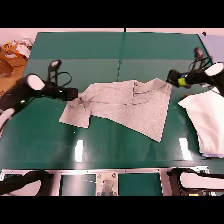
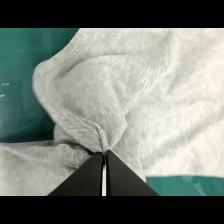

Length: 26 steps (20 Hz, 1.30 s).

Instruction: Fold the shirts.

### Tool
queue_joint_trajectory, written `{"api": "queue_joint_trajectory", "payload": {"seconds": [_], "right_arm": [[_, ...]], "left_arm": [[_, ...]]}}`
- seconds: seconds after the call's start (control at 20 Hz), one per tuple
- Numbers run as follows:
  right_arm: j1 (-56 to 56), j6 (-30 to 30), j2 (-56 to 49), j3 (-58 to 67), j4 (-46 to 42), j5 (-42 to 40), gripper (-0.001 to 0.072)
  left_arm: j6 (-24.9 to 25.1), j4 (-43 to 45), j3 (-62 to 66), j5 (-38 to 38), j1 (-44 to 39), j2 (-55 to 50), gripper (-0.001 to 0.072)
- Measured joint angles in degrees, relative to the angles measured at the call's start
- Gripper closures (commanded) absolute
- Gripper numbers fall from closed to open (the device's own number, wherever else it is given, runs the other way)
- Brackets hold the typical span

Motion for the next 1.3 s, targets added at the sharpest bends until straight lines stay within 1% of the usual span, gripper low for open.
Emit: {"api": "queue_joint_trajectory", "payload": {"seconds": [0.05,0.1,0.15,0.2,0.25,0.3,0.4,0.5,0.55,0.6,0.65,0.8,0.95,1.1,1.25,1.3], "right_arm": [[-0.6,-0.1,-0.9,0.2,0.0,-0.2,0.0442],[-1.9,-0.2,-1.3,0.8,0.0,0.5,0.0315],[-3.4,-0.1,-1.2,1.6,-0.1,1.9,0.0287],[-5.4,-0.2,-0.8,2.5,-0.1,4.1,0.0295],[-7.3,-0.2,0.0,3.2,-0.1,6.6,0.0363],[-9.6,-0.2,1.1,3.7,-0.1,9.2,0.0408],[-13.5,-0.2,3.9,2.7,-0.3,14.0,0.0426],[-16.4,-0.2,7.8,-1.5,-0.2,17.5,0.0422],[-17.3,-0.2,9.8,-4.6,-0.2,18.3,0.0394],[-18.0,0.0,12.1,-8.5,-0.2,19.3,0.0332],[-18.4,0.3,14.1,-12.4,-0.1,20.3,0.0311],[-19.2,1.8,19.1,-24.6,0.0,20.9,0.0311],[-18.6,2.6,21.2,-35.1,1.8,19.6,0.0312],[-15.3,2.8,22.0,-42.8,5.8,16.5,0.0312],[-11.1,3.0,22.4,-47.5,10.6,14.3,0.0319],[-10.1,3.1,22.6,-48.4,11.6,13.2,0.0384]], "left_arm": [[0.3,-0.6,0.7,0.9,0.5,-1.8,0.0161],[0.5,-1.0,1.7,1.2,1.2,-3.0,0.0099],[0.6,-1.3,3.0,1.1,2.3,-4.0,0.0097],[0.8,-1.5,4.5,0.1,3.7,-4.5,0.0098],[1.3,-1.7,6.3,-1.3,5.5,-5.0,0.0098],[1.9,-1.9,7.8,-3.2,7.2,-5.4,0.0098],[3.4,-2.0,10.6,-6.9,11.1,-5.8,0.0098],[5.1,-2.1,12.1,-10.7,14.7,-6.1,0.0098],[6.3,-2.1,12.6,-12.5,16.3,-6.2,0.0098],[7.9,-2.0,12.9,-14.3,17.5,-6.3,0.0098],[9.7,-2.1,13.2,-15.9,18.1,-6.3,0.0098],[14.9,-2.4,13.5,-19.6,19.5,-6.4,0.0098],[18.2,-2.5,13.7,-21.6,20.0,-6.4,0.0098],[19.8,-3.1,13.7,-22.7,20.2,-6.4,0.0098],[20.5,-3.7,13.7,-22.9,20.3,-6.4,0.0098],[20.7,-3.9,13.7,-23.0,20.3,-6.4,0.0098]]}}
